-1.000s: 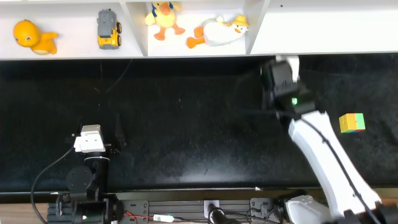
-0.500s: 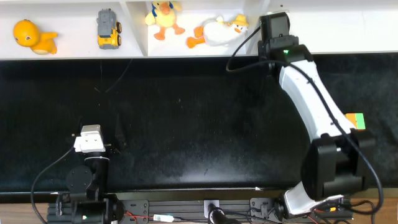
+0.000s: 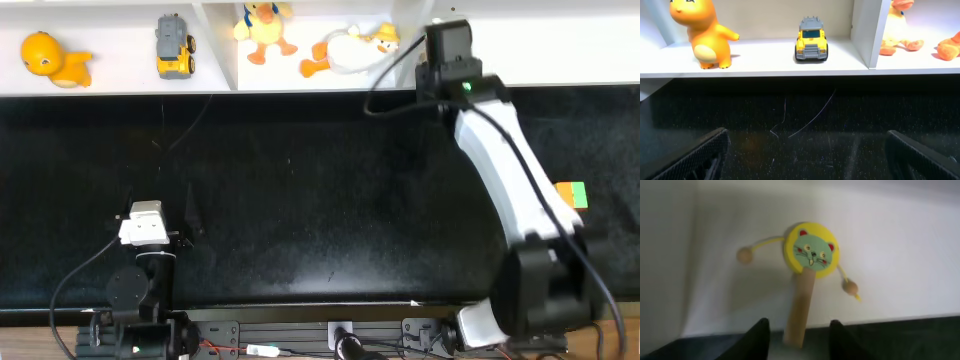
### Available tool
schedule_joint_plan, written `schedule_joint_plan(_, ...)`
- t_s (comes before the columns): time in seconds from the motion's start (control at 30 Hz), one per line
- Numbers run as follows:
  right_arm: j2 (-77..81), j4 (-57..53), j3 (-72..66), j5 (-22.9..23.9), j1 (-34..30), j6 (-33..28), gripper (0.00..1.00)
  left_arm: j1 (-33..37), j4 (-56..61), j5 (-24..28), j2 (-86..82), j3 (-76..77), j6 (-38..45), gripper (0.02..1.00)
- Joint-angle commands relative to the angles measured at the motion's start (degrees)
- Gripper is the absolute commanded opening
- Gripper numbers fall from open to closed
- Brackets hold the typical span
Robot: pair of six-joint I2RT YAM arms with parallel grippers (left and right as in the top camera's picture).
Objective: Store Toys
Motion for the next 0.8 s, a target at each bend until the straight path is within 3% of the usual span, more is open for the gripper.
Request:
schedule_joint_plan(0.03,-16.94,-2.21,-9.77,-3.5,1.46,3.34,0.581,-0.13,-0.2,0.76,-0.68,0.0,-0.35,0.998)
schedule_joint_plan(0.07,-21.16,-3.82,-13.35,-3.69,1.6,5.05,0.632,-0.13,-0.2,0.76,-0.7,0.0,-0.35,0.998)
schedule_joint_plan(0.17,-31.47,-10.1,-21.24,-3.52,1.36,6.49,0.996,-0.13,-0.2,0.76,-0.7,0.0,-0.35,0.998)
schedule_joint_plan(0.4,-46.34,-28.7,-28.37,-3.65,0.7,6.51,0.996,-0.13,-0.2,0.76,-0.68,0.0,-0.35,0.998)
schedule_joint_plan(0.63,-51.06,-27.96,-29.53,-3.85,0.7,6.51,0.996,-0.13,-0.2,0.76,-0.68,0.0,-0.35,0.998)
schedule_joint_plan(0.8,-49.75,-24.83,-30.49,-13.94,-2.25,6.32,0.993,-0.13,-0.2,0.76,-0.7,0.0,-0.37,0.998)
